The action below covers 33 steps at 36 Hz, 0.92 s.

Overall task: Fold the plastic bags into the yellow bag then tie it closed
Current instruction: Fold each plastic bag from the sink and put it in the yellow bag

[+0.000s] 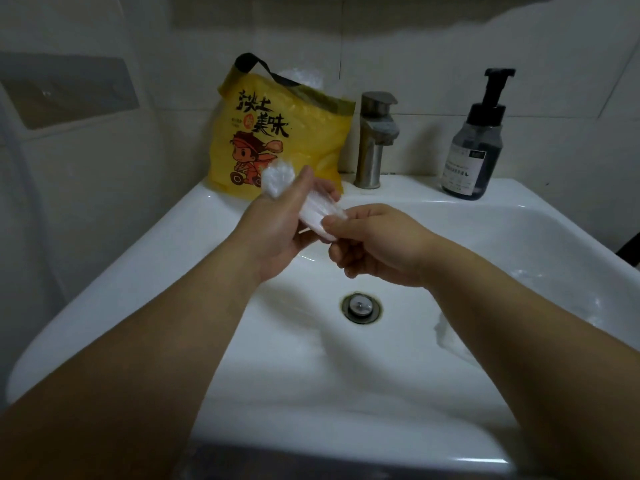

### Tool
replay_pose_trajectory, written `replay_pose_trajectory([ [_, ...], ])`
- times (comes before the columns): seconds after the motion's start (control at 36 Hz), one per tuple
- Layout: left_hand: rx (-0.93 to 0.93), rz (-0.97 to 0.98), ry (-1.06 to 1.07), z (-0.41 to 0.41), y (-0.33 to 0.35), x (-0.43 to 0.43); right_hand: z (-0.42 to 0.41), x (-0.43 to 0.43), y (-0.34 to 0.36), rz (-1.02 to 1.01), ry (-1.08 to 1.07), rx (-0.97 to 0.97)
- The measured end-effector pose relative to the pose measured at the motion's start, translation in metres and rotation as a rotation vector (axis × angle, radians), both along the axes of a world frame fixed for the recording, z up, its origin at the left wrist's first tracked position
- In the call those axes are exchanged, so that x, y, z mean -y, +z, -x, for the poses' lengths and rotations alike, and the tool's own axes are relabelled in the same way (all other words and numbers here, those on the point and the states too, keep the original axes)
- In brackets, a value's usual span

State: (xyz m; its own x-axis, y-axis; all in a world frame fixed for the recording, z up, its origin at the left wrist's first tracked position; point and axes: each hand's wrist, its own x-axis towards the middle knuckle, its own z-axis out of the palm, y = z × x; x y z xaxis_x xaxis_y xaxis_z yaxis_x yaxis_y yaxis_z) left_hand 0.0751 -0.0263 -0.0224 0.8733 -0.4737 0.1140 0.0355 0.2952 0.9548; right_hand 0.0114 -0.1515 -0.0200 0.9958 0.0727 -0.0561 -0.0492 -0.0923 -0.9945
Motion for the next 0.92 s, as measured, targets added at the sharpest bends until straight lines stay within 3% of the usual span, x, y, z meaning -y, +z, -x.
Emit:
replay_pose_trajectory([
  [0.25,-0.062,0.109,0.036,-0.008,0.001,-0.007,-0.007,0.007,-0.003,-0.176,-0.143,0.089],
  [0.53,0.145,-0.253,-0.005,-0.007,0.003,-0.023,-0.007,0.025,0.005,-0.321,-0.229,0.132],
  [0.92,0.085,-0.206,-0.042,-0.001,0.01,-0.026,-0.002,0.031,0.009,-0.306,-0.17,0.155],
])
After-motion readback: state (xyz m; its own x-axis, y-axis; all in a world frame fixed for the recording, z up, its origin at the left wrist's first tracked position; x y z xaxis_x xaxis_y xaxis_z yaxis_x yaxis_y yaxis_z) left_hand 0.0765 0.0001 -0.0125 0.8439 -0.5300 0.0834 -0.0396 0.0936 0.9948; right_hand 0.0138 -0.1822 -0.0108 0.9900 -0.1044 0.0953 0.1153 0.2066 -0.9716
